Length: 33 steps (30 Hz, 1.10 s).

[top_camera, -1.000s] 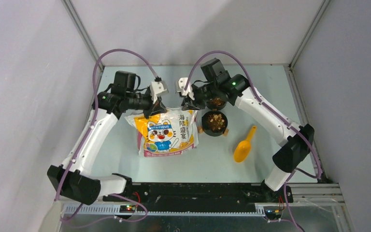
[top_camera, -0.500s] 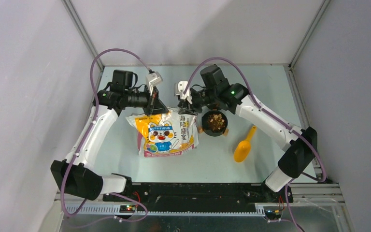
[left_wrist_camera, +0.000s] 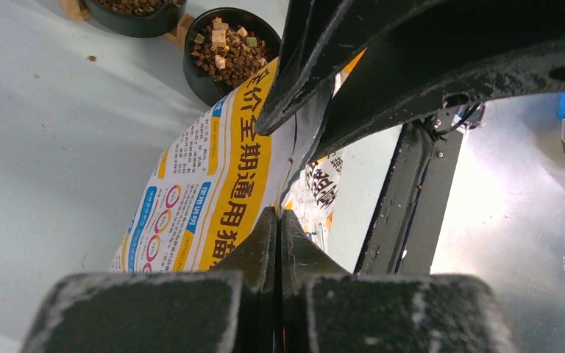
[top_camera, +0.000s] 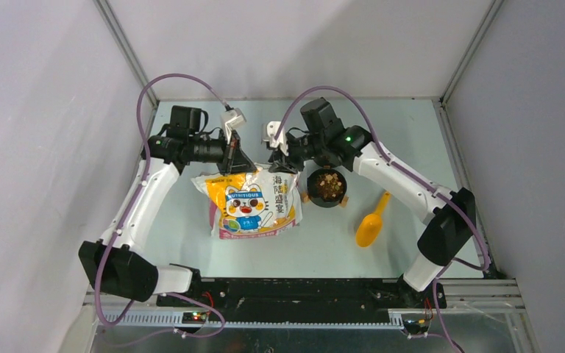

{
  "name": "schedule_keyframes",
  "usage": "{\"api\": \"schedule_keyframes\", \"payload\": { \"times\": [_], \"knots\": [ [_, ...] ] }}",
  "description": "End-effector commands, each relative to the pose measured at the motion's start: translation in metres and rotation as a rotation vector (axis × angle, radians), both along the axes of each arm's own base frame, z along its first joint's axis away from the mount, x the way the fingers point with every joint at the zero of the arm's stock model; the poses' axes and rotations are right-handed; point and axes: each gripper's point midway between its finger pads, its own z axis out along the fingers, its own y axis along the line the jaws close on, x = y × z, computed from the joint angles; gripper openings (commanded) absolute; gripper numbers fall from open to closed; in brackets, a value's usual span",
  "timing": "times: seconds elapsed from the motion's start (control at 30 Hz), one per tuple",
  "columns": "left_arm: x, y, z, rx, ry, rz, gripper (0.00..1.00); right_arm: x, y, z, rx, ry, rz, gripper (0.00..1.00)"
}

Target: Serve the pet food

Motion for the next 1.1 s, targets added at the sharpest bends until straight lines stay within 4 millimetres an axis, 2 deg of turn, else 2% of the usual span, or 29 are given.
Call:
{"api": "schedule_keyframes", "payload": {
  "times": [0.0,0.07,0.1,0.13,0.23,0.33,0.43,0.57,0.63,0.67,0.7,0.73,0.83,0.9,1.07],
  "knots": [
    [-0.004,-0.002,0.018,-0.043,-0.030,-0.028,0.00,-0.004,0.001,0.004,-0.031,-0.147,0.039,0.33],
    [-0.004,-0.001,0.016,-0.041,-0.026,-0.024,0.00,-0.007,0.002,-0.001,-0.058,-0.172,0.036,0.19],
    [-0.004,0.000,0.016,-0.039,-0.026,-0.023,0.00,-0.008,0.004,0.001,-0.055,-0.177,0.031,0.06],
    [-0.004,0.000,0.015,-0.036,-0.029,-0.021,0.00,-0.007,0.004,0.002,-0.054,-0.177,0.022,0.02],
    [-0.007,0.003,0.016,-0.018,-0.065,-0.037,0.02,-0.002,0.002,0.015,-0.028,-0.144,-0.008,0.00],
    [-0.014,0.016,0.010,0.067,-0.182,-0.085,0.26,0.000,-0.004,0.025,-0.001,-0.063,0.005,0.00],
    [-0.014,0.034,-0.003,0.206,-0.299,-0.107,0.32,-0.003,-0.008,0.035,0.021,-0.031,0.032,0.00],
    [-0.021,0.056,-0.015,0.338,-0.325,-0.122,0.26,-0.010,-0.015,0.040,0.036,0.031,0.049,0.00],
    [-0.022,0.064,-0.015,0.360,-0.331,-0.104,0.04,-0.011,-0.017,0.038,0.033,0.043,0.046,0.00],
    [-0.023,0.064,-0.016,0.358,-0.330,-0.101,0.02,-0.011,-0.017,0.035,0.032,0.053,0.041,0.00],
    [-0.023,0.064,-0.014,0.351,-0.329,-0.091,0.00,-0.008,-0.016,0.035,0.040,0.046,0.035,0.03],
    [-0.024,0.062,-0.012,0.335,-0.326,-0.092,0.00,-0.009,-0.015,0.030,0.036,0.056,0.032,0.14],
    [-0.022,0.055,-0.005,0.285,-0.293,-0.073,0.00,-0.009,-0.001,0.028,0.044,0.016,0.030,0.31],
    [-0.021,0.053,-0.002,0.273,-0.278,-0.073,0.00,-0.008,0.008,0.027,0.045,-0.001,0.025,0.34],
    [-0.022,0.054,0.003,0.274,-0.286,-0.067,0.00,0.002,0.025,0.020,0.029,-0.035,-0.004,0.37]
  ]
}}
